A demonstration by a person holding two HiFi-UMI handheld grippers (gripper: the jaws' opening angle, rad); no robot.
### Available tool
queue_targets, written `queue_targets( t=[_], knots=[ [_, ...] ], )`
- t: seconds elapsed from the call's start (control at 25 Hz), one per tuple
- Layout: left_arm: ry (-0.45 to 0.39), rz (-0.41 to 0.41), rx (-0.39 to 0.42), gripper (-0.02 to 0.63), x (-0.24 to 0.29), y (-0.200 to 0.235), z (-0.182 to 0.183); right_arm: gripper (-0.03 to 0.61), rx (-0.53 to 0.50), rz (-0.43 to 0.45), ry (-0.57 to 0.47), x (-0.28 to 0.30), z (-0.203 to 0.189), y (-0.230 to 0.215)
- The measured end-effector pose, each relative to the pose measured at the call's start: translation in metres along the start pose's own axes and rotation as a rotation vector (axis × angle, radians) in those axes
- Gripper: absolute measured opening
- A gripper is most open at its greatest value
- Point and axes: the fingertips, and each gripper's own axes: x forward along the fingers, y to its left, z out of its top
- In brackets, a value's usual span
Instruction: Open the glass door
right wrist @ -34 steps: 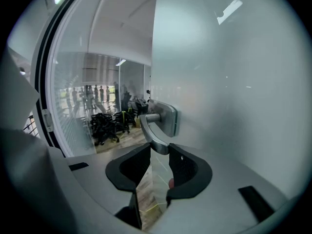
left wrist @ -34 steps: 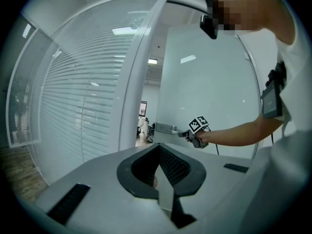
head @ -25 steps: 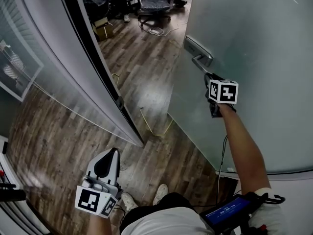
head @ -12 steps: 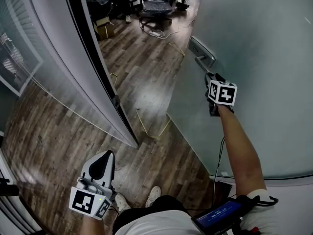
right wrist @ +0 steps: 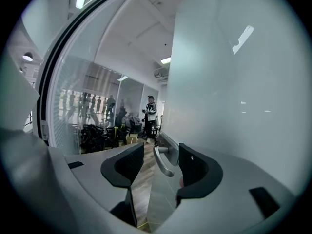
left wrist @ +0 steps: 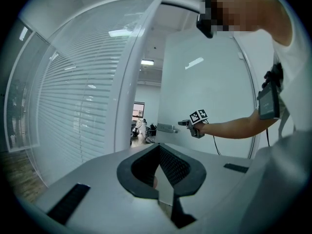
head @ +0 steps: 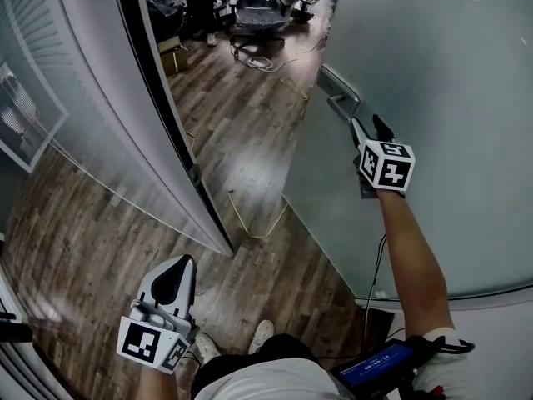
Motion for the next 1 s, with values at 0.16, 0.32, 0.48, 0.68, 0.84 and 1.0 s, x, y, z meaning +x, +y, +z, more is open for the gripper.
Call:
queue_targets(
  t=[0.16, 0.32, 0.48, 0.68, 0.84, 1.0],
  knots=[
    [-0.012, -0.021, 0.011, -0.006, -0.003, -0.006, -0.008, 0.207, -0.018, -0.015, -0.085, -0.039, 0.013, 0.004],
    [-0.021, -0.053, 0.009, -0.006, -0.010, -0.001, -0.002, 0.204, -0.021, -0.025, -0.156, -0.077, 0.043, 0.024],
    [-0.044, -0.107, 0.017, -0.006, -0.030, 0.006, -0.001, 0.151, -0.049, -0.069, -0.201, -0.128, 0.052, 0.057],
    [-0.057, -0.165, 0.040, -0.006, -0.055, 0.011, 0.001, 0.096, -0.032, -0.101, -0.231, -0.187, 0.044, 0.096],
    [-0.072, -0.194, 0.051, -0.006, -0.057, 0.012, 0.004, 0.053, 0.018, -0.126, -0.260, -0.220, 0.037, 0.107],
    [-0.098, -0.229, 0.058, -0.006, -0.104, 0.029, 0.000, 0.022, 0.057, -0.171, -0.305, -0.283, 0.040, 0.157]
  ],
)
